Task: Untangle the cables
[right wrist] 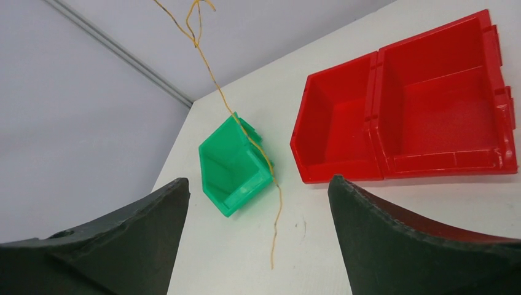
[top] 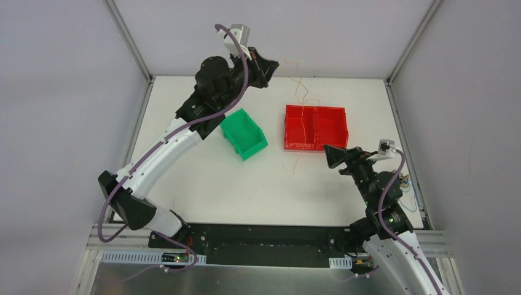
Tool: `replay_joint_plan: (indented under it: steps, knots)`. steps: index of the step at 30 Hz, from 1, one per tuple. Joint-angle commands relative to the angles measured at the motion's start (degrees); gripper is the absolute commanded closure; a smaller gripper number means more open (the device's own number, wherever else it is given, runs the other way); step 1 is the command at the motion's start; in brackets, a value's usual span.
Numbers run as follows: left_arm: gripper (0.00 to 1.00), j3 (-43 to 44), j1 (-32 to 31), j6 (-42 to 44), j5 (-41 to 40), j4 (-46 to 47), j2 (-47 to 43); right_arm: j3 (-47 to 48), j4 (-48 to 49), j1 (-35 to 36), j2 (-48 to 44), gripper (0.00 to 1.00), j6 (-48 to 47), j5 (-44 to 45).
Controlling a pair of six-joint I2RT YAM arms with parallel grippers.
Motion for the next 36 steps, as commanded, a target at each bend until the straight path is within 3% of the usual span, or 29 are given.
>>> replay_joint_plan:
  steps: [1, 13, 18, 28, 32, 36]
  knots:
    - [1.0, 10.1, 0.49, 6.43, -5.17, 0.19, 6.99, -0.5, 0.68, -0.09, -2.74, 0.13, 0.12, 5.26]
    - [1.0, 20.82, 0.49, 15.1, -11.31, 6.11, 21.71, -1.37, 1.1, -0.12, -4.39, 0.13, 1.76, 5.57]
    - [1.0, 17.64, 0.42, 12.19, -8.61, 9.07, 22.18, -1.47, 0.65, -0.08, -5.32, 0.13, 2.18, 5.69]
    - [1.0, 11.21, 0.23, 14.96, -7.9, 9.95, 19.99, -1.55, 0.2, -0.12, -5.65, 0.13, 2.5, 6.06]
    - [1.0, 11.46, 0.23, 18.17, -13.87, 9.66, 19.19, -1.46, 0.14, -0.07, -5.4, 0.13, 2.36, 6.24]
    - [1.0, 17.33, 0.25, 19.87, -17.52, 7.74, 21.08, -1.47, 0.13, -0.05, -5.23, 0.13, 2.29, 6.75]
